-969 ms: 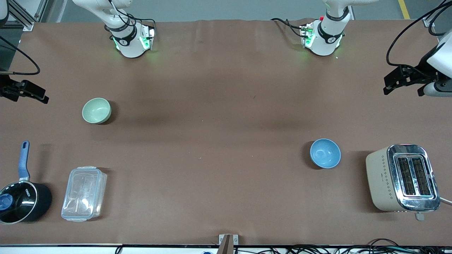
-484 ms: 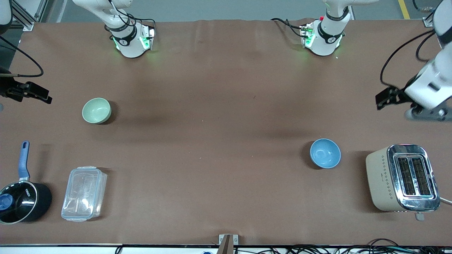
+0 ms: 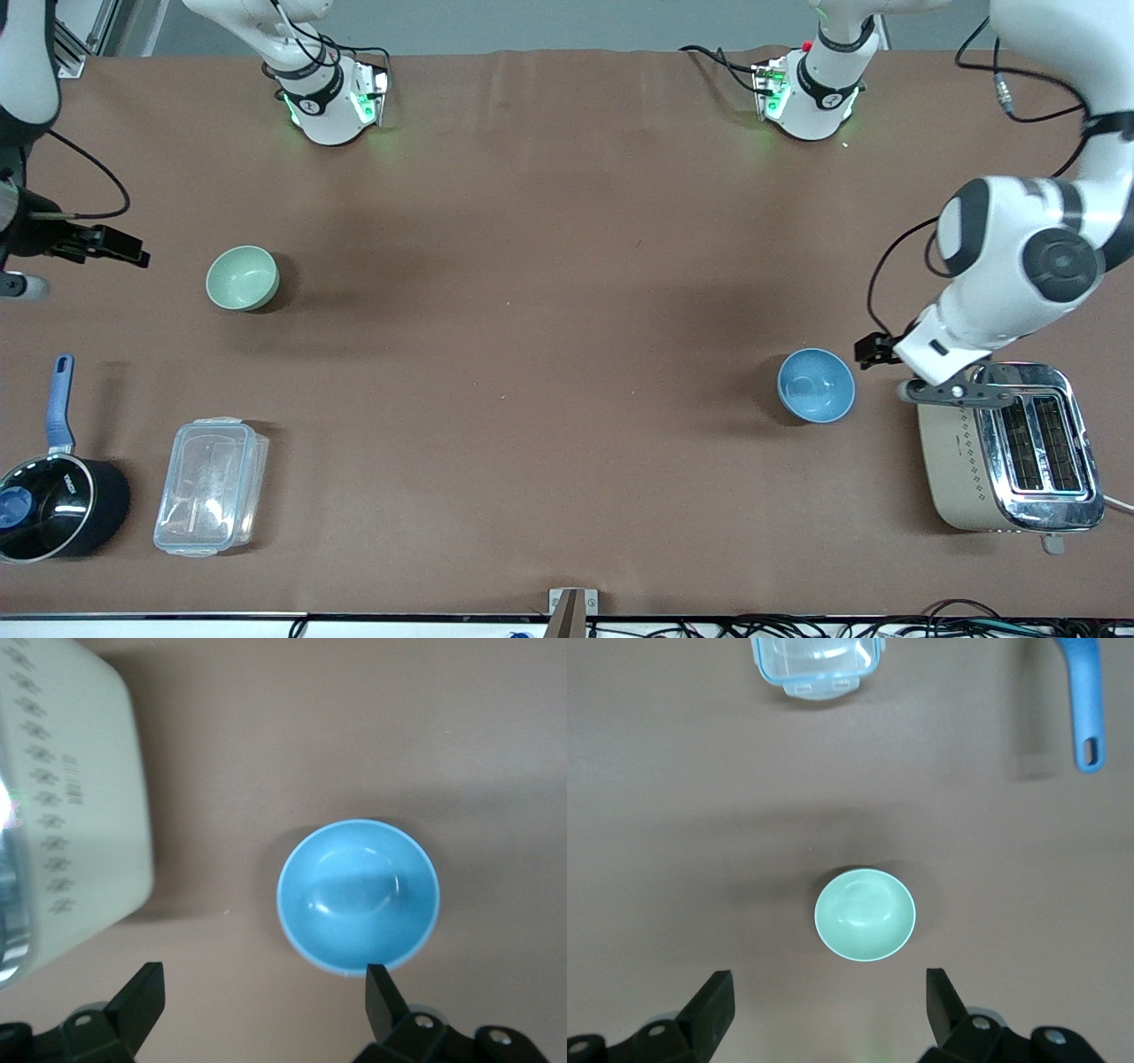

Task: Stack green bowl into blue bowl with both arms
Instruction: 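Reach the left gripper to the blue bowl while the right gripper reaches the green bowl, then grasp the blue bowl rim with the left gripper while the right grasps green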

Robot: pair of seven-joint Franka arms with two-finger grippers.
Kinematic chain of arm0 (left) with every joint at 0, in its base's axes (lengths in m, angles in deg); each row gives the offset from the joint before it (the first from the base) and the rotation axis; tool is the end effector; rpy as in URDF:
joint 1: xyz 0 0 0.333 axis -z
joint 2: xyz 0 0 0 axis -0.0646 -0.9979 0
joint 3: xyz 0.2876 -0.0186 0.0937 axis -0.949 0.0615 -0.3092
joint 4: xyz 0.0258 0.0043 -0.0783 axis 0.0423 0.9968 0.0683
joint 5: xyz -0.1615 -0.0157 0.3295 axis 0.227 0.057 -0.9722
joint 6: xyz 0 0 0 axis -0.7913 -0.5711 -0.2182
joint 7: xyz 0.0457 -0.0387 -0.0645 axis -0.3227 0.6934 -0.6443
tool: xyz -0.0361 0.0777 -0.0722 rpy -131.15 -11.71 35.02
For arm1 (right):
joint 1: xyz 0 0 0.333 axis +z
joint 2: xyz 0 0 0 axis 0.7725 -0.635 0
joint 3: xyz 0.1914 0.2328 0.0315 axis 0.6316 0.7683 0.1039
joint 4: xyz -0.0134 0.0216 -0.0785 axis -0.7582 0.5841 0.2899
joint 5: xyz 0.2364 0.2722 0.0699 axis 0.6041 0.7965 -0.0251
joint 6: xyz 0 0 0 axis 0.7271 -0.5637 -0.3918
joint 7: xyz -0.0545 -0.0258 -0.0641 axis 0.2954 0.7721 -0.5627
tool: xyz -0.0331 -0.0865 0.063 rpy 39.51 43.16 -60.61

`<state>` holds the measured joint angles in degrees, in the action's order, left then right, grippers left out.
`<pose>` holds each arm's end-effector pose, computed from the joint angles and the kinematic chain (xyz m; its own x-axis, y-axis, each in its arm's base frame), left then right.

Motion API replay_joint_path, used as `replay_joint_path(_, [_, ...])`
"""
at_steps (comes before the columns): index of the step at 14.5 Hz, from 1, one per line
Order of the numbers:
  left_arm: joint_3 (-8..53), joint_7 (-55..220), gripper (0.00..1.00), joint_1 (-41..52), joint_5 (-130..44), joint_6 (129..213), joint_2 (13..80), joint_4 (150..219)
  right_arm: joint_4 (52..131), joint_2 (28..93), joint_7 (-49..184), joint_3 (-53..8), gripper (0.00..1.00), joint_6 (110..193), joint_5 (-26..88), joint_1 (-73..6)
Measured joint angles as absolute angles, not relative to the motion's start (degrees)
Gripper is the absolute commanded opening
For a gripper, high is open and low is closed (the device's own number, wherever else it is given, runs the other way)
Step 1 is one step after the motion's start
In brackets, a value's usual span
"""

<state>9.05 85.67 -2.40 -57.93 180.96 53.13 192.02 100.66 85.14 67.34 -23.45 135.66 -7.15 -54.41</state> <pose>0.6021 -0.0589 0.3405 0.9933 -0.1127 0.0266 -0.1111 -0.9922 -0.0567 0.5063 -0.0942 0.4870 0.9866 -0.0902 -0.1361 -0.0908 -0.9959 0.0018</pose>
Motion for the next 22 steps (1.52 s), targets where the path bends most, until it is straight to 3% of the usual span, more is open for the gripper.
replay_joint_path(1, [9.0, 85.0, 0.87, -2.4, -57.9, 182.8, 52.2, 193.5, 103.5, 85.7, 67.3, -24.1, 0.95, 137.5, -7.1, -54.4])
replay_joint_path(3, [9.0, 84.3, 0.84, -2.9, -57.9, 184.3, 50.5, 194.7, 109.1, 86.9, 67.4, -25.7, 0.95, 140.9, -7.2, -54.5])
replay_joint_path(5, [9.1, 84.3, 0.68, -3.7, -57.9, 185.7, 49.0, 195.1, 114.2, 87.7, 67.4, -27.2, 0.94, 144.8, -7.1, -54.5])
replay_joint_path(11, [9.1, 84.1, 0.42, -4.2, -56.0, 190.8, 44.1, 195.6, 126.1, 87.9, 67.5, -31.3, 0.93, 158.5, -7.2, -54.6])
replay_joint_path(16, [9.2, 84.1, 0.04, -4.7, -52.9, 191.8, 42.2, 195.0, 130.5, 85.5, 67.4, -34.1, 0.89, 165.2, -7.2, -54.8])
replay_joint_path(22, [10.1, 83.8, 0.0, -4.4, -50.4, 191.3, 41.2, 190.7, 131.9, 76.2, 67.5, -34.8, 0.88, 171.7, -6.0, -55.3])
